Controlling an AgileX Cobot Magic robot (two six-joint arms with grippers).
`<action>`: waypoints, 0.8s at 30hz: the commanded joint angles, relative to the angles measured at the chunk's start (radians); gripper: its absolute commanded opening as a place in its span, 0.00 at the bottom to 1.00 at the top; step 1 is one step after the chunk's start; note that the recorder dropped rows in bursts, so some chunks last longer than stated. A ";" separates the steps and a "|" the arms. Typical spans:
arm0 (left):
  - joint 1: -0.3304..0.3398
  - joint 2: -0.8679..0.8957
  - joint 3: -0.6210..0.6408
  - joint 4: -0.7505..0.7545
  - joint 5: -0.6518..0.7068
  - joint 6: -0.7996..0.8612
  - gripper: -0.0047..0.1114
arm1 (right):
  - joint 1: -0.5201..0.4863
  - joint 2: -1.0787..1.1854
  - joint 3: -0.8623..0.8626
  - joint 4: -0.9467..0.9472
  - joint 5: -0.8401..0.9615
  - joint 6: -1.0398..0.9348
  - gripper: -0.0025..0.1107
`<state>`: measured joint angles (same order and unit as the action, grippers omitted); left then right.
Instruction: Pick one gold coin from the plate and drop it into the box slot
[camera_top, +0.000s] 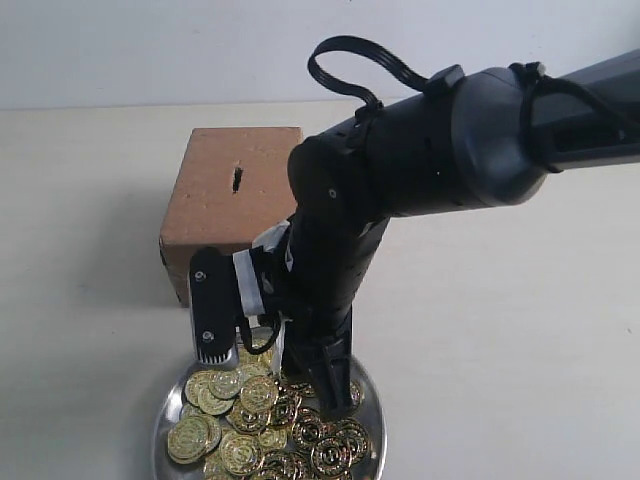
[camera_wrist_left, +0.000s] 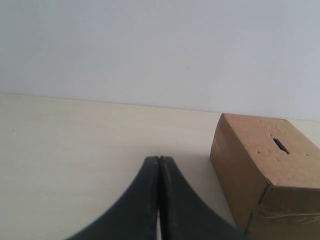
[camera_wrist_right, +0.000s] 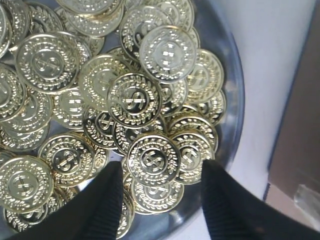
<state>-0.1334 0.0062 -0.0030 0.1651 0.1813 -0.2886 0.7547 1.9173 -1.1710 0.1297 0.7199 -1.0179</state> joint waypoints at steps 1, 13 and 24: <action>-0.007 -0.006 0.003 0.005 -0.011 -0.003 0.04 | 0.001 0.033 -0.008 -0.011 -0.010 -0.010 0.44; -0.007 -0.006 0.003 0.005 -0.011 -0.001 0.04 | 0.001 0.084 -0.012 -0.036 -0.021 -0.010 0.44; -0.007 -0.006 0.003 0.005 -0.011 -0.003 0.04 | 0.001 0.086 -0.012 -0.036 -0.046 -0.008 0.42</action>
<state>-0.1334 0.0062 -0.0030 0.1651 0.1813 -0.2886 0.7547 2.0039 -1.1767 0.1000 0.6835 -1.0202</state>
